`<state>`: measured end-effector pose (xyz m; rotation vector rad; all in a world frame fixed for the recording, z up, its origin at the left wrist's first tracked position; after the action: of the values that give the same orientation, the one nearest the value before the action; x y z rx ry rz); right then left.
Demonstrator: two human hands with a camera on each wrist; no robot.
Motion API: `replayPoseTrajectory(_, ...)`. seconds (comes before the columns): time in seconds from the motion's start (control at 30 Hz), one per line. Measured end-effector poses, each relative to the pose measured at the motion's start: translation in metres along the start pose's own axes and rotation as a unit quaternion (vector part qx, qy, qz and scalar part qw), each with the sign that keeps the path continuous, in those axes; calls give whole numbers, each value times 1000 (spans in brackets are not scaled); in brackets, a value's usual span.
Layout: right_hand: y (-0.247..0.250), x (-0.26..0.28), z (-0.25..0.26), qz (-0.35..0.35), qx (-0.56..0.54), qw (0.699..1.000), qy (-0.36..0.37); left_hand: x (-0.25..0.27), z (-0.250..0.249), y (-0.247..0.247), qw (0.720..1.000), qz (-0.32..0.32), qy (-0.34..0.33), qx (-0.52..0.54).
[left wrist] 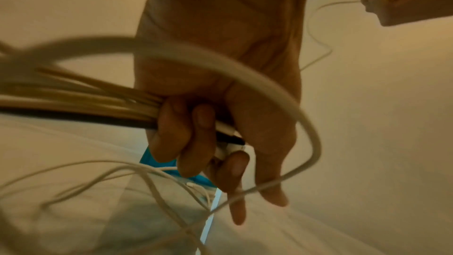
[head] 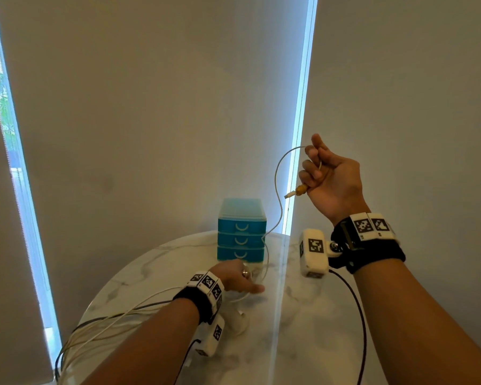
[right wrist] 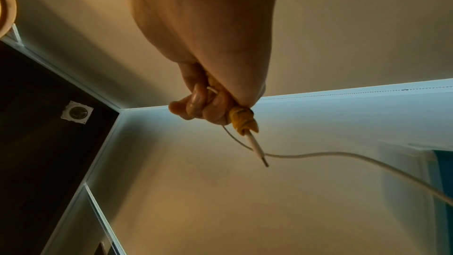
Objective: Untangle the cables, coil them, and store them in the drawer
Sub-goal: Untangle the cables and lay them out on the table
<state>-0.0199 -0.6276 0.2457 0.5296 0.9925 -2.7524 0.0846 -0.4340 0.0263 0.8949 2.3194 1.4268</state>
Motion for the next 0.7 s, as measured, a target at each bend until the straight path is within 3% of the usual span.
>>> replayPoseTrajectory(0.1, 3, 2, 8, -27, 47, 998, 21, -1, 0, 2, 999, -32, -17, 6)
replayPoseTrajectory(0.2, 20, 6, -4, -108, 206, 973, -5, 2, 10, 24, 980, -131, -48, 140)
replayPoseTrajectory(0.27, 38, 11, -35, -159, 372, 911, -82, 9, 16, 46, 942, -220, -55, 246)
replayPoseTrajectory(0.33, 49, 19, -76, -169, 526, 815, -173, 19, 13, 65, 915, -272, -58, 292)
replayPoseTrajectory(0.37, 53, 23, -97, -158, 566, 783, -204, 23, 11, 72, 907, -278, -63, 311)
replayPoseTrajectory(0.4, 53, 25, -119, -145, 579, 771, -222, 27, 8, 78, 900, -273, -69, 333)
replayPoseTrajectory(0.53, 42, 19, -185, -99, 599, 764, -216, 41, -2, 89, 897, -231, -87, 367)
replayPoseTrajectory(0.6, 43, 11, -203, -117, 618, 754, -189, 49, -6, 91, 897, -222, -99, 368)
replayPoseTrajectory(0.7, 43, 6, -215, -154, 617, 761, -128, 61, -10, 95, 900, -207, -117, 364)
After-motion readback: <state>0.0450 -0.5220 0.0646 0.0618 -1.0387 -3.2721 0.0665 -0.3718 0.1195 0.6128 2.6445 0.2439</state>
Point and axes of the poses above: each hand's wrist, its own x-axis away from the middle knuckle, its own y-axis out of the back of the hand, z = x × y, the point moved 2 cm from there along -x, towards the middle knuckle, and after that the axes turned 9 degrees about -y, right-handed, at the moved point
